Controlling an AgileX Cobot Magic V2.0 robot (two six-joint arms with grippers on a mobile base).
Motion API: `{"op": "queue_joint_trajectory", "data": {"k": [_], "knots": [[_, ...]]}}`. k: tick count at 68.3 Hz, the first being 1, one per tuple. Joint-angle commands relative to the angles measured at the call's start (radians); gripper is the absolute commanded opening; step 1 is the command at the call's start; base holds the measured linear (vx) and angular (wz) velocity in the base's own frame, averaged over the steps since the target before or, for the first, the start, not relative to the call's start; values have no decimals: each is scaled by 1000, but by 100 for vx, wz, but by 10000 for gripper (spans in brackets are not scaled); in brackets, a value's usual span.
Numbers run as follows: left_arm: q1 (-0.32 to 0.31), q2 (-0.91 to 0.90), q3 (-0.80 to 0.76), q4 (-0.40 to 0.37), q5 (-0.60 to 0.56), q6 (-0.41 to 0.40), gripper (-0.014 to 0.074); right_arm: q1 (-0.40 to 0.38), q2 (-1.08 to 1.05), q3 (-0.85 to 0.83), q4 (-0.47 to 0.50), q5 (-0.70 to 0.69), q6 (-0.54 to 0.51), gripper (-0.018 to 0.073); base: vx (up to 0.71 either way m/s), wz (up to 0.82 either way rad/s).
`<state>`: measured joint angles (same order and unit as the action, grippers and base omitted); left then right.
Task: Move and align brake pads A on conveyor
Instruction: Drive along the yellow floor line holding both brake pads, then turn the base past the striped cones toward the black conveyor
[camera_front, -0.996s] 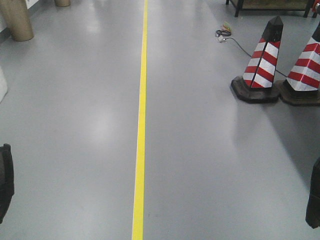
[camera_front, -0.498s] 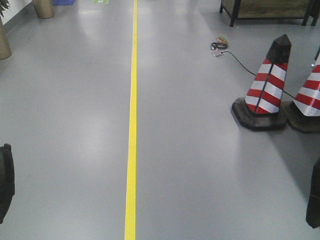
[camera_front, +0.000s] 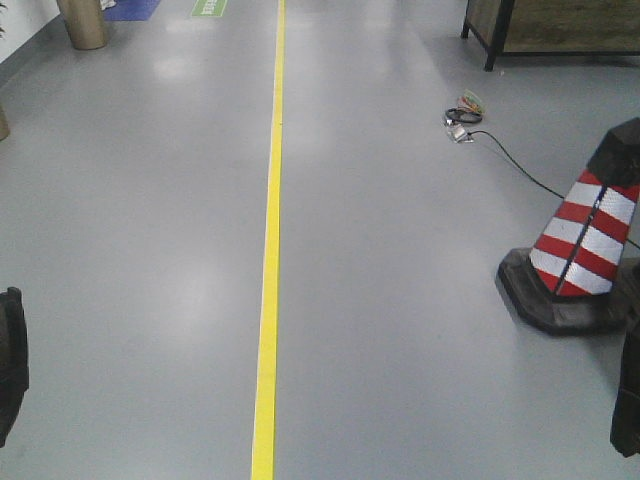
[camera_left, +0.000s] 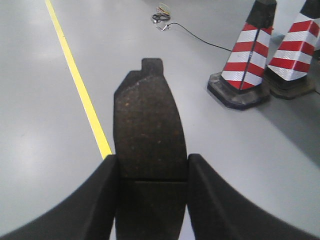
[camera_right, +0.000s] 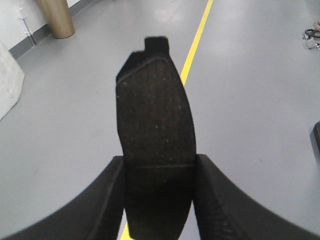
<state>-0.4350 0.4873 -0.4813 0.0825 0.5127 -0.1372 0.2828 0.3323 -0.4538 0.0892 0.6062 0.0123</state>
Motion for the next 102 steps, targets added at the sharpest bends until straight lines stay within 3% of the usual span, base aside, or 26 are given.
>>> {"op": "queue_joint_trajectory", "data": {"k": [1,66,102], "knots": [[-4,5,-28,1,-96,-1,-6,-3,9,-29,2,-97,-12,-4,67,-3],[-4,6,-28,1,-95,-1,-6,-3,9,-29,2,-97,-12,-4,56,-4],[-4,6,-28,1,-91,-1,-6,-3,9,-29,2,-97,-12,-4,31,-72]]}}
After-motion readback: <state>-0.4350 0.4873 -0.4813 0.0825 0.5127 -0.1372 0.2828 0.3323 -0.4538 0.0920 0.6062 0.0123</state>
